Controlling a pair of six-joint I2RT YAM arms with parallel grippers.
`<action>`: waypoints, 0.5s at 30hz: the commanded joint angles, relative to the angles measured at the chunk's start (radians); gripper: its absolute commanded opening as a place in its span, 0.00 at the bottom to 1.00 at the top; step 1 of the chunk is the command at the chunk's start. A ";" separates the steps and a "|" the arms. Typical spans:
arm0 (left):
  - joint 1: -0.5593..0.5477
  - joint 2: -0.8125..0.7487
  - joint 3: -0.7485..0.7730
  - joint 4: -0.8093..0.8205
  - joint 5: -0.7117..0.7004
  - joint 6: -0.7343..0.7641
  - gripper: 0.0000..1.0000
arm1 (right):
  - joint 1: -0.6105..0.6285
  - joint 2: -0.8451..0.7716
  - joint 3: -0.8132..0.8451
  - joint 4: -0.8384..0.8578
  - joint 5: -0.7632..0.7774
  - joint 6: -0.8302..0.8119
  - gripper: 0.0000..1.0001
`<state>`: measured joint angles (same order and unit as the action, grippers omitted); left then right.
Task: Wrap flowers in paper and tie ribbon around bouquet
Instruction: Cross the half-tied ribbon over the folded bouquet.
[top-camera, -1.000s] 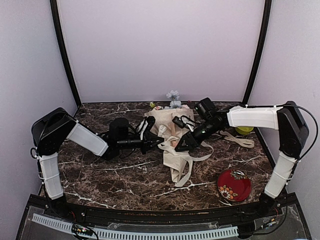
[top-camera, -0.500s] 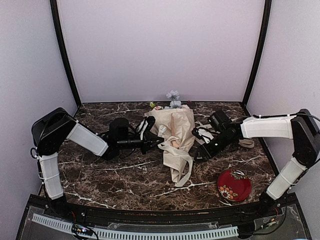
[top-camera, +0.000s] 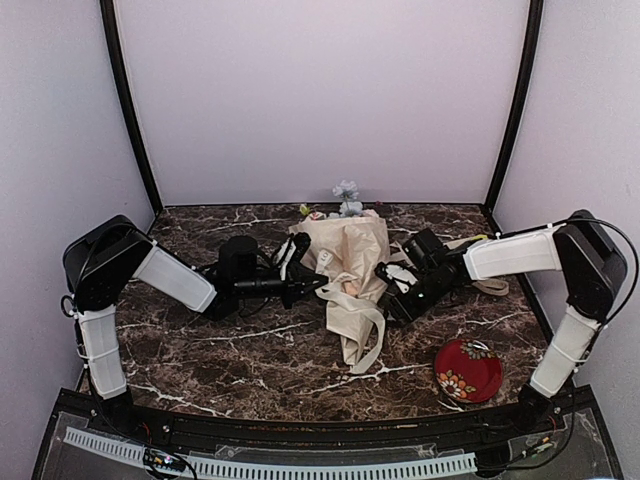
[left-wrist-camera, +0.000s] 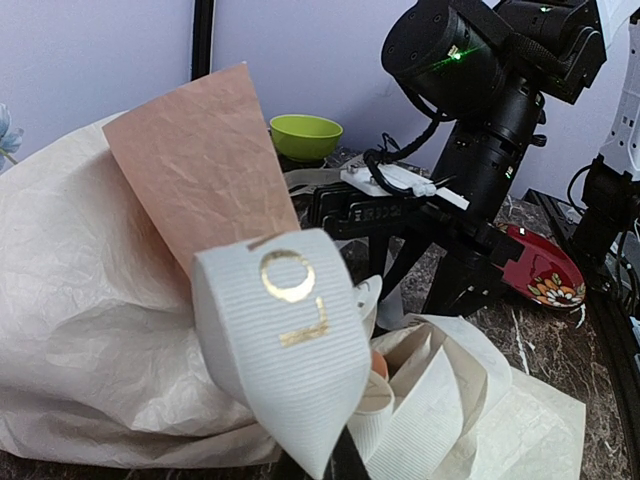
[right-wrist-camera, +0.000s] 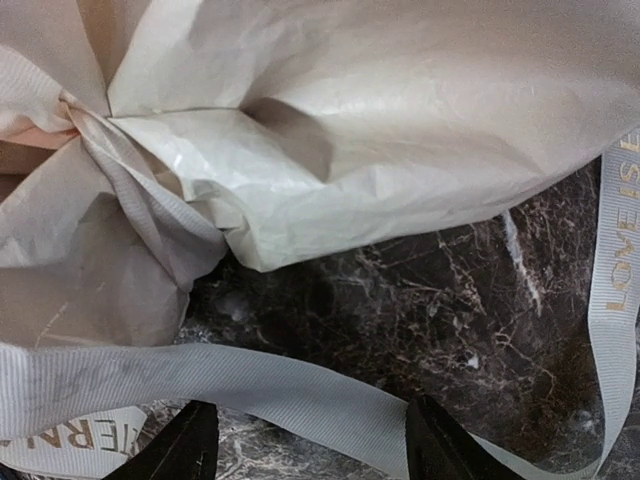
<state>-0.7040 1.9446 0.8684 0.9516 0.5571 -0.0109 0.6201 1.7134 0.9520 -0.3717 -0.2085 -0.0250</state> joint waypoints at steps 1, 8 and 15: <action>0.005 -0.049 -0.003 0.004 0.006 0.011 0.00 | 0.010 0.024 0.030 0.077 -0.009 -0.005 0.64; 0.004 -0.053 0.000 0.000 0.010 0.012 0.00 | 0.010 0.016 0.039 0.115 0.019 -0.028 0.26; 0.005 -0.054 0.001 -0.002 0.009 0.014 0.00 | 0.009 -0.046 0.048 0.094 0.011 -0.032 0.00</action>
<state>-0.7040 1.9446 0.8684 0.9474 0.5579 -0.0074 0.6239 1.7241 0.9699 -0.2863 -0.1970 -0.0509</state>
